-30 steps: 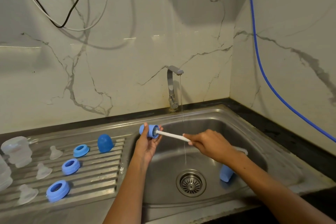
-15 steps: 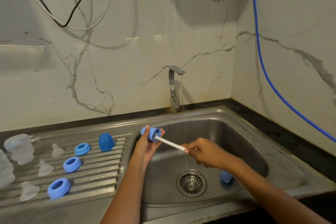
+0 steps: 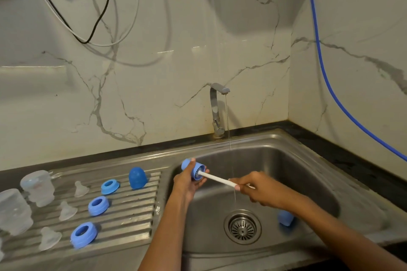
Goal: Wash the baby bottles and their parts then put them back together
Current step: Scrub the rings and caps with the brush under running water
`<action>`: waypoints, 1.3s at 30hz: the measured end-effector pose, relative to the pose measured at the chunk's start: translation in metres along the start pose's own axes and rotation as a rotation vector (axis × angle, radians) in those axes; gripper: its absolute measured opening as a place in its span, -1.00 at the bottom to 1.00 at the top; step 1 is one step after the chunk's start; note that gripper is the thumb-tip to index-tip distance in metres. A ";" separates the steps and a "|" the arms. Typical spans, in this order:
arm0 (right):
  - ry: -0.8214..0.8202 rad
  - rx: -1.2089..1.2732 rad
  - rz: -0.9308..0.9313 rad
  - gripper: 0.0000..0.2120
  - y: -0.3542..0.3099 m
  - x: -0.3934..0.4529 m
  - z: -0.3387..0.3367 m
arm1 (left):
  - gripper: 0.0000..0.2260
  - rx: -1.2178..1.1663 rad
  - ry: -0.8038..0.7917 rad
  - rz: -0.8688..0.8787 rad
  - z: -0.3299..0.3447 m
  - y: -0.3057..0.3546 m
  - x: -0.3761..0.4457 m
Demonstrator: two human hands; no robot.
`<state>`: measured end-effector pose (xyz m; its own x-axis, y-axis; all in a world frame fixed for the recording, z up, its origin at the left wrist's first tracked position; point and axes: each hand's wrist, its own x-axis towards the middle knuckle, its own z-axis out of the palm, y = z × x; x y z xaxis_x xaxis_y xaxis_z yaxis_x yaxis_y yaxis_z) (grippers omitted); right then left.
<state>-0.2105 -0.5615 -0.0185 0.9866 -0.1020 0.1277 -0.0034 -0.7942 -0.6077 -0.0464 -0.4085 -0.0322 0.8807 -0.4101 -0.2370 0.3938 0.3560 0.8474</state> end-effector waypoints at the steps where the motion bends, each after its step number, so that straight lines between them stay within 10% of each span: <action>1: -0.074 0.207 0.061 -0.72 0.001 -0.003 -0.005 | -0.75 -0.075 -0.049 -0.056 -0.002 0.003 -0.002; 9: -0.238 0.527 0.193 -0.73 0.008 -0.008 -0.031 | -0.64 -0.322 -0.128 -0.179 -0.011 0.016 -0.003; 17: 0.217 -0.612 -0.056 -0.61 -0.004 -0.003 0.005 | -0.68 0.040 -0.003 -0.051 0.001 0.001 0.006; 25: -0.186 0.139 0.132 -0.81 0.012 -0.008 -0.032 | -0.68 0.147 -0.014 -0.155 -0.010 -0.005 0.002; 32: 0.224 -0.741 -0.079 -0.58 -0.010 -0.008 -0.001 | -0.74 0.061 0.063 -0.176 -0.002 -0.010 0.001; 39: 0.247 -0.898 -0.194 -0.52 -0.012 -0.014 -0.008 | -0.68 -0.072 0.062 -0.294 -0.012 -0.005 -0.002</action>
<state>-0.2254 -0.5559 -0.0066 0.9210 0.0380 0.3877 -0.0688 -0.9637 0.2578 -0.0466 -0.3997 -0.0412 0.7394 -0.4535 -0.4976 0.6502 0.2892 0.7026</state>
